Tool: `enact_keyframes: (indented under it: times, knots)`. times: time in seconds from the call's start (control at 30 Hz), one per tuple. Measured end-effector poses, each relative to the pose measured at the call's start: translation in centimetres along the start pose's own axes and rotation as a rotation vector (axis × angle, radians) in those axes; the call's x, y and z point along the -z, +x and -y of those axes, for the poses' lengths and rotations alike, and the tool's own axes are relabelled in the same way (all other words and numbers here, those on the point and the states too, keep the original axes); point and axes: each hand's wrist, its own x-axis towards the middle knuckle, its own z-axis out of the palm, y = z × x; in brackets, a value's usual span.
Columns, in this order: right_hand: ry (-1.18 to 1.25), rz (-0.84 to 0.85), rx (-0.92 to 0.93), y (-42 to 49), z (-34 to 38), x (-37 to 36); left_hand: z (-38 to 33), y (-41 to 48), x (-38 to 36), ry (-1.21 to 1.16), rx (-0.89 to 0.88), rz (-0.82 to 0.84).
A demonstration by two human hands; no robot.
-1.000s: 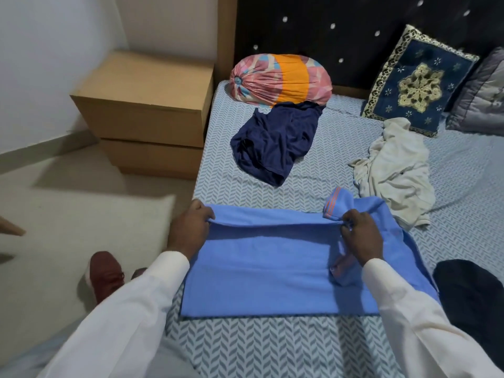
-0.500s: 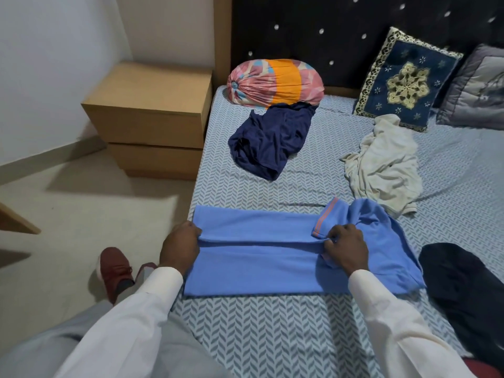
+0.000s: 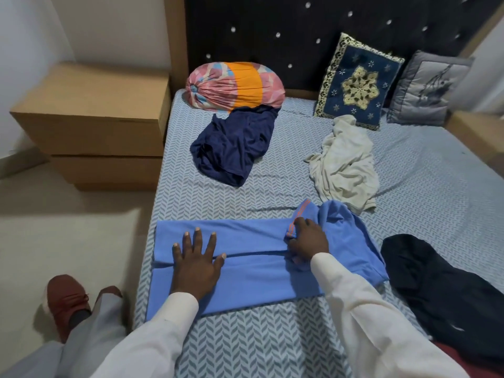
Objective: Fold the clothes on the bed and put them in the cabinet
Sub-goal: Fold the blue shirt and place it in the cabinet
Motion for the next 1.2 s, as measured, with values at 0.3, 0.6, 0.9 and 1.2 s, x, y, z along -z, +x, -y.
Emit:
enact_keyframes:
  times: [0.3,0.6,0.9,1.2]
  knots:
    - [0.201,-0.073,-0.233,5.3,-5.3,6.6,-1.0,0.9,-0.9,-0.012,0.08,0.043]
    - [0.488,-0.097,-0.47,3.9,-13.1,6.2,-1.4,0.9,-0.6,0.029,0.095,0.073]
    - [0.369,-0.264,-0.226,3.6,-9.5,5.4,-1.5,0.8,-0.3,0.019,0.092,0.118]
    - [0.39,0.09,-0.215,6.5,-7.1,4.3,-1.5,1.1,0.1,0.018,0.109,0.171]
